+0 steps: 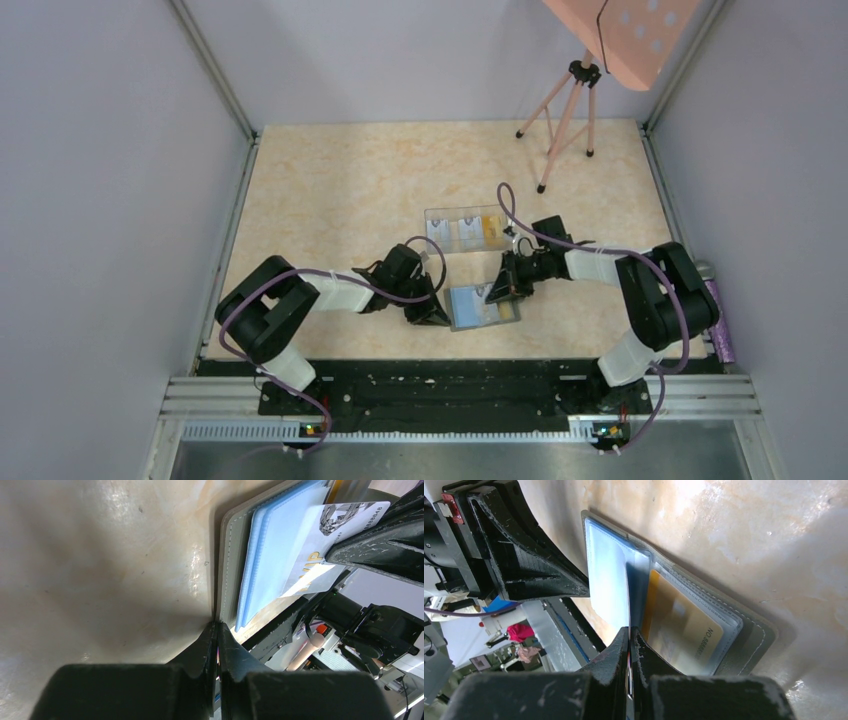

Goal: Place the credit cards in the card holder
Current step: Insert the credit card into the card holder.

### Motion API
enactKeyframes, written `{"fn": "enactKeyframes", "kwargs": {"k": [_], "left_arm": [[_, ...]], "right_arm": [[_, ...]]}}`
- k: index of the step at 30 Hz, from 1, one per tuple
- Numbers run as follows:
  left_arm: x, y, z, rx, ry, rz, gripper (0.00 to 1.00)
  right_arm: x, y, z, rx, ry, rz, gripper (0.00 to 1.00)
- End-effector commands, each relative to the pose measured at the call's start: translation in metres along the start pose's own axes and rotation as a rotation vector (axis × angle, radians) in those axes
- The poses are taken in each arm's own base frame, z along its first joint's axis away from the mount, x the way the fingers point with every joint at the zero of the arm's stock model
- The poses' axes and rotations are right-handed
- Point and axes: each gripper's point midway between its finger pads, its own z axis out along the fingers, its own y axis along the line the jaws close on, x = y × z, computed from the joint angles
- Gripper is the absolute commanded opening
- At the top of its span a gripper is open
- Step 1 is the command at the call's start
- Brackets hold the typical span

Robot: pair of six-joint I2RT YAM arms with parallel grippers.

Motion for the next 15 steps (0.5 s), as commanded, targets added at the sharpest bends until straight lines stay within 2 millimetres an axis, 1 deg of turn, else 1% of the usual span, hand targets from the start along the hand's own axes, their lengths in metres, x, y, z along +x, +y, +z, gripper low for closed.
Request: {"fn": "enactKeyframes", "kwargs": {"k": [1,9,15], "left_arm": [[0.004,0.055,0.007,-0.201,-0.019,-0.022,0.08],[0.005,0.057,0.007,-0.206,-0.016,-0.023,0.07],[0.005,0.058,0.006,-0.208,-0.017,-0.025,0.07]], "right_arm": [[-0.001,-0.001,0.006,-0.006,-0.005,-0.041,0.00],[-0.012,0.001,0.009,-0.013,-0.052,-0.027,0.00],[-0.009,0.001,0.013,-0.019,-0.042,-0.011,0.00]]}}
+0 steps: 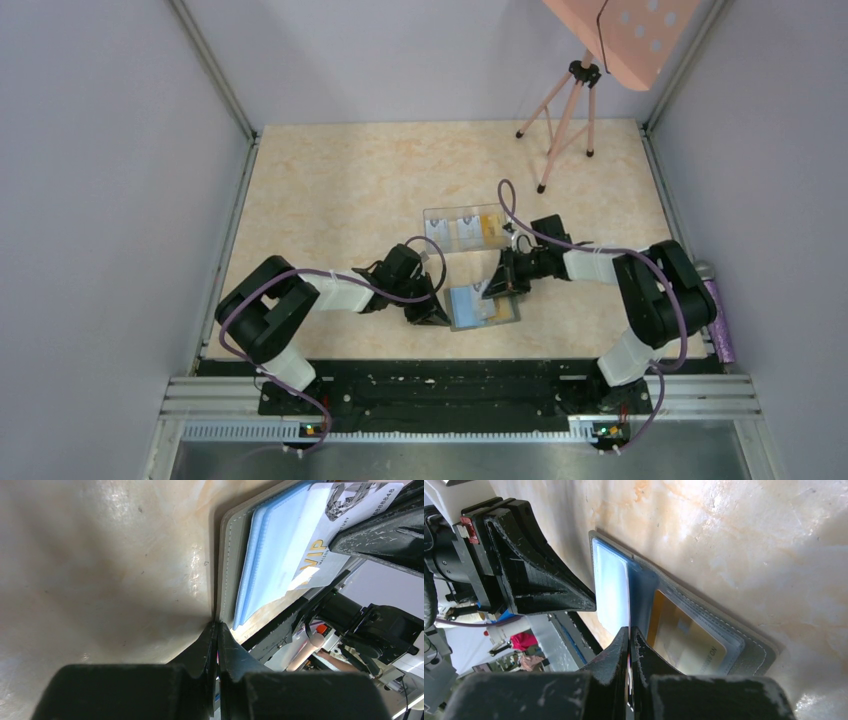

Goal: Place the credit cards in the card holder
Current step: Insert the credit card into the card holder.

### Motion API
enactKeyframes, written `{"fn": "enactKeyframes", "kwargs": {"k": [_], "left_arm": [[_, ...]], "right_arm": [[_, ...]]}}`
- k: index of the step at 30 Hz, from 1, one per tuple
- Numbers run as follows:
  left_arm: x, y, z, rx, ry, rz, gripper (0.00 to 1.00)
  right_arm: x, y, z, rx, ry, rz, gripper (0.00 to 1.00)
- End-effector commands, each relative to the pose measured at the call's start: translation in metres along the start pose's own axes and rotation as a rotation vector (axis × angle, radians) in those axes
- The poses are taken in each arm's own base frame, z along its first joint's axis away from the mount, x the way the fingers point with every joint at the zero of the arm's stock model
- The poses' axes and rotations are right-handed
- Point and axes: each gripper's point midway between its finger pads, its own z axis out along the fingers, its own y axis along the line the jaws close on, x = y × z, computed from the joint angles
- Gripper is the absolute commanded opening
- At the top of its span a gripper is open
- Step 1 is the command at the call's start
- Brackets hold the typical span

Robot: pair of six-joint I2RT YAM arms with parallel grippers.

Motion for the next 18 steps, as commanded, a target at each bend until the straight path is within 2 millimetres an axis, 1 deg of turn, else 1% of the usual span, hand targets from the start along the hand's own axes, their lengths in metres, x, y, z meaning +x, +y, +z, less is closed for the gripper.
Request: {"fn": "enactKeyframes", "kwargs": {"k": [1,7,11,15,18], "left_arm": [[0.006,0.058,0.006,-0.208,-0.016,-0.025,0.06],[0.005,0.056,0.007,-0.207,-0.018,-0.026,0.06],[0.004,0.056,0.006,-0.206,-0.022,-0.024,0.06],[0.004,0.056,0.005,-0.210,-0.022,-0.025,0.06],[0.003,0.055,0.005,-0.209,-0.026,-0.026,0.06]], "right_arm": [[0.004,-0.003,0.009,0.001,0.004,-0.010,0.00],[0.016,-0.003,0.015,0.016,0.027,0.006,0.00],[0.024,0.001,0.019,0.035,0.058,-0.002,0.00],[0.027,0.001,0.022,0.094,0.068,-0.005,0.09],[0.025,-0.004,0.016,0.157,0.048,0.006,0.16]]}}
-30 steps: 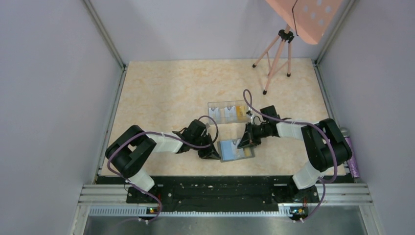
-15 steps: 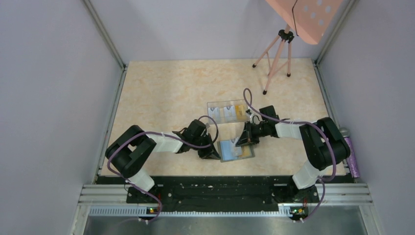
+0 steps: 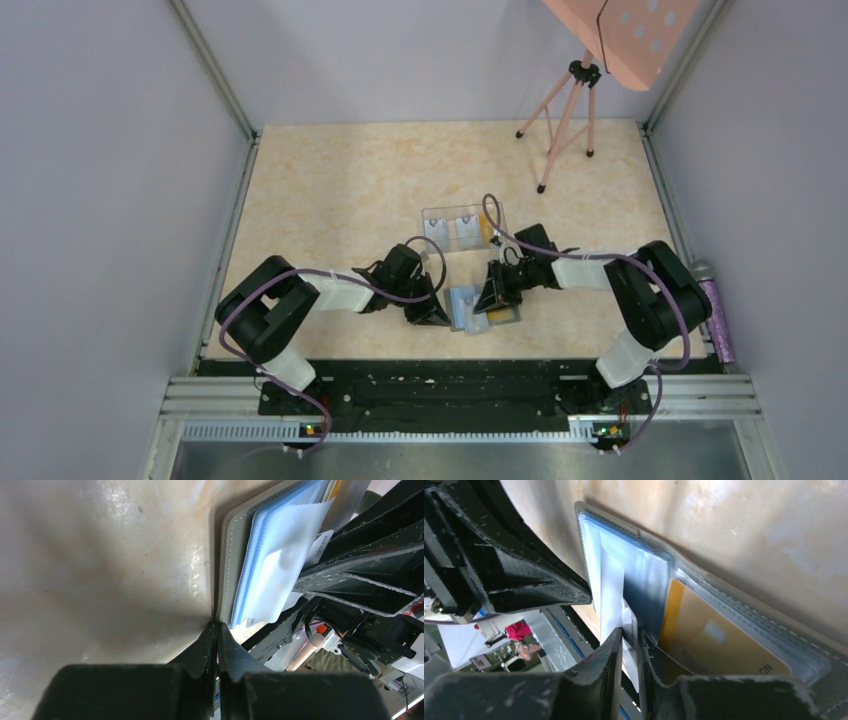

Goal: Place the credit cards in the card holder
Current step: Insert the credit card into the card holder.

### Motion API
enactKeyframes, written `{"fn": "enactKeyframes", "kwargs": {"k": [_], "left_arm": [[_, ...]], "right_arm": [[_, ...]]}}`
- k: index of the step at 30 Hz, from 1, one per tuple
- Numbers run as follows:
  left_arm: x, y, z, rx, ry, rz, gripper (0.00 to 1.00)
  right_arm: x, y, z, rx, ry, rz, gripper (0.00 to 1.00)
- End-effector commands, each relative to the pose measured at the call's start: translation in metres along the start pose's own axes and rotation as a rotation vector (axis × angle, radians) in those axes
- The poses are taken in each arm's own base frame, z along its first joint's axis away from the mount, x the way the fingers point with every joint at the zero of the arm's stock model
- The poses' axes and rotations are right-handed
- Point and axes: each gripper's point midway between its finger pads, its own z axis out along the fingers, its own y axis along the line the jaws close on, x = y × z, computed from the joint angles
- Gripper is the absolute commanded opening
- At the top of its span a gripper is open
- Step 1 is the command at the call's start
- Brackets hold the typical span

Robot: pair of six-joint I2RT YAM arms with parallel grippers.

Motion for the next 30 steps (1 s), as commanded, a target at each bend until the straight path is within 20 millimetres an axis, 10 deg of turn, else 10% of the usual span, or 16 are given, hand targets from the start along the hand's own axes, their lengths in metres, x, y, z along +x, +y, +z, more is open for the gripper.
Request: {"fn": "enactKeyframes", "kwargs": {"k": [1,30], "left_arm": [[0.003,0.055,0.005,-0.208,-0.027,-0.025,0.06],[-0.010,0.030,0.000,-0.174,-0.048,0.031,0.16]], "right_arm": [[-0.005,-0.011,-0.006,0.140,-0.037,-0.005,0.20],[-0.024,0.005,-0.048,0.269,-0.153,-0.072,0.69]]}}
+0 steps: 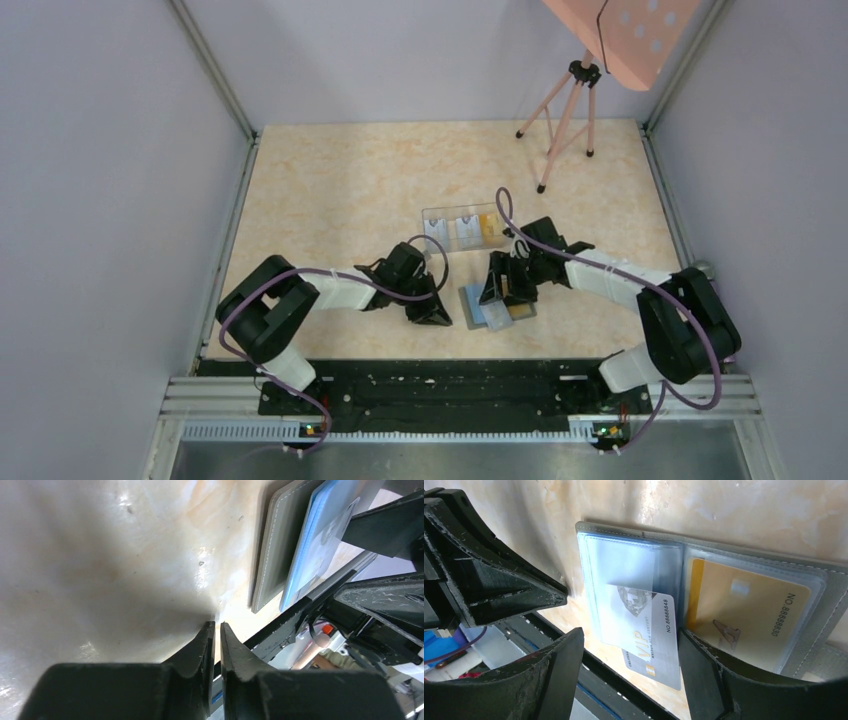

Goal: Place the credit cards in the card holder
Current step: Insert the credit card into the card holder.

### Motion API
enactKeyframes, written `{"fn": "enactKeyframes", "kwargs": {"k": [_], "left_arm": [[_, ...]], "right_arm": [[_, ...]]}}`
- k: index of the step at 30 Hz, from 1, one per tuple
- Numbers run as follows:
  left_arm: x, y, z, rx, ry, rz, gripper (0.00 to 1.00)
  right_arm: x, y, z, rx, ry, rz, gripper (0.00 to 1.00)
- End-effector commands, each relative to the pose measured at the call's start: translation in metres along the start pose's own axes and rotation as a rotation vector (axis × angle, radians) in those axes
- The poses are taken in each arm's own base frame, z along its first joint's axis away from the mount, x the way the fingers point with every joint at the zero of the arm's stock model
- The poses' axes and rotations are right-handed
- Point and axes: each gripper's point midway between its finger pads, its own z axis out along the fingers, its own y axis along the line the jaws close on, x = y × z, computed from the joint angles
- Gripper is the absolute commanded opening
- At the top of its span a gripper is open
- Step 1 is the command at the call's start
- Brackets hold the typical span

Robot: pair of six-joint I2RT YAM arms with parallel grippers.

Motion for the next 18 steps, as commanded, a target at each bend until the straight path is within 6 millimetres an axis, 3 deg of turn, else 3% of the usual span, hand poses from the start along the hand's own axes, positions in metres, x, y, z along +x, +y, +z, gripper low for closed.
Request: {"fn": "enactKeyframes", "kwargs": {"k": [1,7,18], "left_arm": [[-0.009,0.026,-0.001,-0.143,-0.052,0.037,0.19],[-0.027,-0.003,-0.012,-0.107,-0.106,0.097,0.33],[-0.033,-0.021,-0.001,-0.063,-0.075,0.107,0.33]], "right_arm": [[-0.017,0.011,-0.017,0.019,-0.056,-0.061,0.70],[-0.021,0.009,-0.026,0.066,-0.068,-0.077,0.76],[-0.010,-0.008,-0.022,0.120,-0.027,-0.049,0.75]]}}
